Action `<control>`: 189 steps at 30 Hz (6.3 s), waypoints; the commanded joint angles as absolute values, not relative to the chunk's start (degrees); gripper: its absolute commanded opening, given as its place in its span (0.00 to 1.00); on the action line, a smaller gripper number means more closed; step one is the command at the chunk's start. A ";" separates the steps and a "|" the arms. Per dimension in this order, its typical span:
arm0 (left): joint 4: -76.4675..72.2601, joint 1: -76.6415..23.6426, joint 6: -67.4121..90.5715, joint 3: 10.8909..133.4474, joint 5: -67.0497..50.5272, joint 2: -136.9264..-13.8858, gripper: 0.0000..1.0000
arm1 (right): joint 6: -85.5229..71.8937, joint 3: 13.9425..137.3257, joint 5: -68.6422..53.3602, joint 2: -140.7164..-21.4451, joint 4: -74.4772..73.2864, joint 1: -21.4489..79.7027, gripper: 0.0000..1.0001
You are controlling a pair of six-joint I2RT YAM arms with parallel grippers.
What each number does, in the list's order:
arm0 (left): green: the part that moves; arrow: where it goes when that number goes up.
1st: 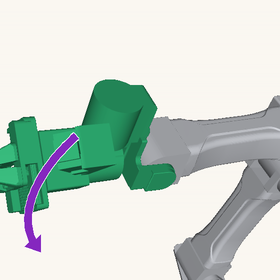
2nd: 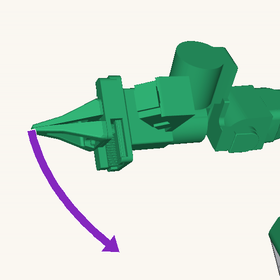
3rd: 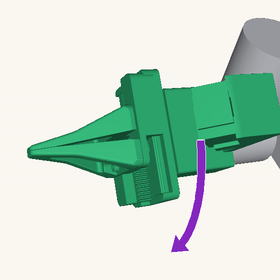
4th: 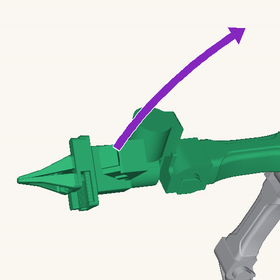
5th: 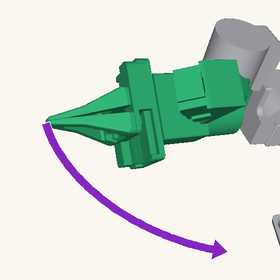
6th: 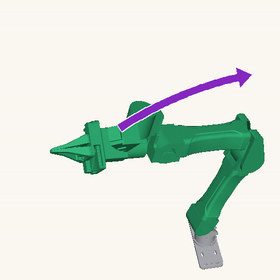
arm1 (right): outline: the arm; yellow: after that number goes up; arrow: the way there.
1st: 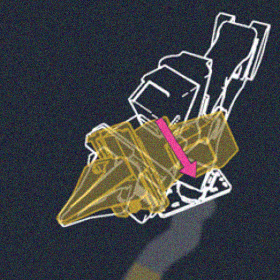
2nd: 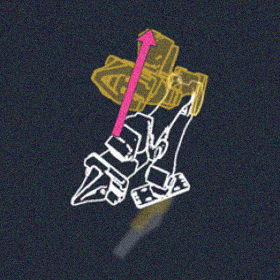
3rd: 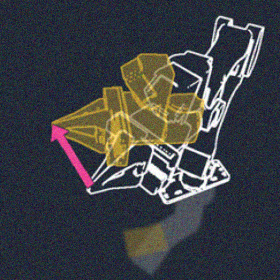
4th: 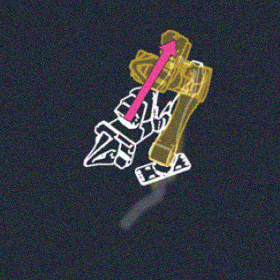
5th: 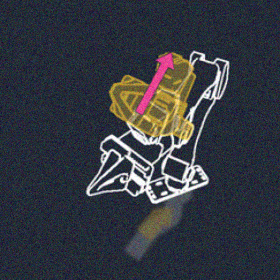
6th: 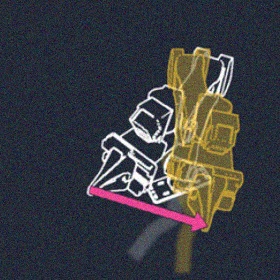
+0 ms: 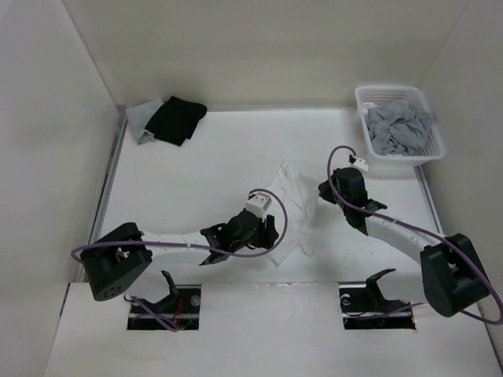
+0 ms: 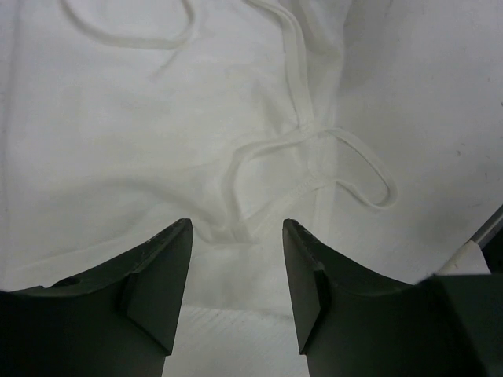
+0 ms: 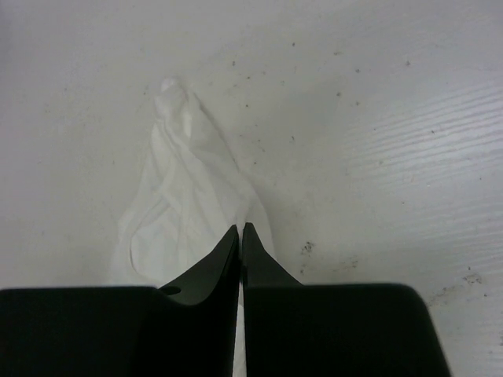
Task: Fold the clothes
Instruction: Flatten the tank top out
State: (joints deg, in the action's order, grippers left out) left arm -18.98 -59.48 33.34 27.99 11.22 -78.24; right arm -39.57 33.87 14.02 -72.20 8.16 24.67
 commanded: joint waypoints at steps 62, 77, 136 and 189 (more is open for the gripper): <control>10.55 -40.81 49.65 27.60 2.83 -64.24 0.49 | -47.72 17.84 12.30 -52.90 5.89 20.87 0.43; 9.30 -46.79 52.29 26.80 -0.79 -71.89 0.36 | -47.46 17.31 12.04 -54.66 8.96 21.22 0.42; 11.25 -29.31 49.75 21.27 2.64 -50.45 0.05 | -61.17 22.15 13.18 -63.54 -10.99 41.26 0.32; -7.02 -10.94 54.58 72.54 -4.39 -68.74 0.05 | -38.05 80.27 -3.87 -67.69 -4.93 19.47 0.03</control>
State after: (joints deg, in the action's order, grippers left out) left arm 0.16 -10.81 53.30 74.59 -1.96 -74.81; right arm -38.37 83.94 -2.63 -72.99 -8.67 19.53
